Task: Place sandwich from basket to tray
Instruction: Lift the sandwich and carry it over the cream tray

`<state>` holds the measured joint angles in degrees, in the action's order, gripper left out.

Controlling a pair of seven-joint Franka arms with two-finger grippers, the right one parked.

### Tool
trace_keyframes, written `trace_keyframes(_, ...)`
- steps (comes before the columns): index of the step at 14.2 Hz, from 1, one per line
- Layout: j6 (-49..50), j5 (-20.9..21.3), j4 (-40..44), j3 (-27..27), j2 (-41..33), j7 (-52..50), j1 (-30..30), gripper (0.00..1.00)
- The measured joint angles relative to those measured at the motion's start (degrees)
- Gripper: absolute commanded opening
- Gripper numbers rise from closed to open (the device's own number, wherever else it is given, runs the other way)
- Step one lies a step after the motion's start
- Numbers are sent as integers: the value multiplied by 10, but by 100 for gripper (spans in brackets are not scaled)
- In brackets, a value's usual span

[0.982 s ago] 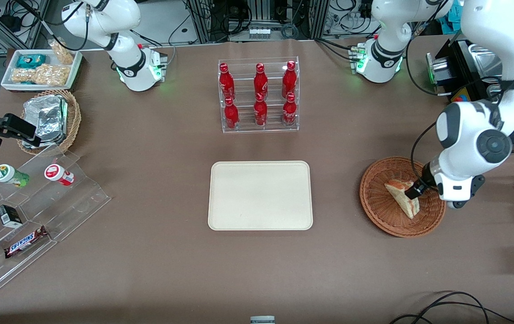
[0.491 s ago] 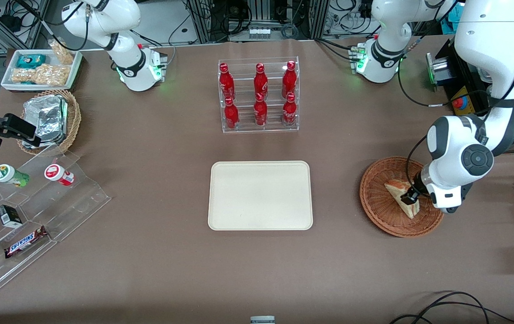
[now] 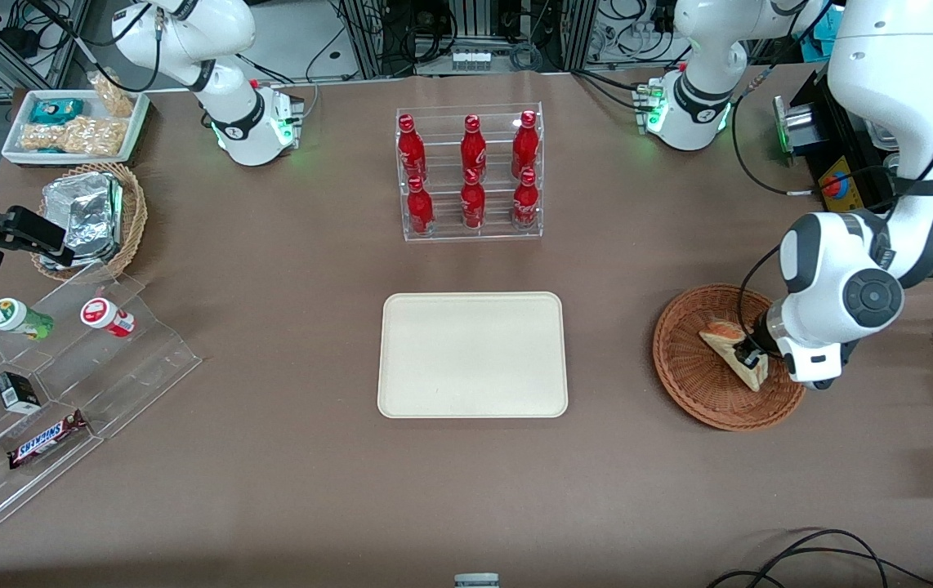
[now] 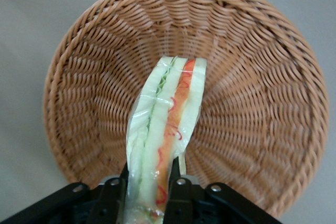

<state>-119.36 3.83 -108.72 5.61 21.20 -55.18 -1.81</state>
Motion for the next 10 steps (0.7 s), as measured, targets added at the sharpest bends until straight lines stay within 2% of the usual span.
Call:
trace_keyframes(3,86,0,54,40,-2,28,4,3)
trace_keyframes(5,83,0,58,83,-1,34,7,2)
trace_keyframes(7,47,14,69,134,13,91,17,8)
trace_keyframes(10,44,46,151,165,73,142,73,6)
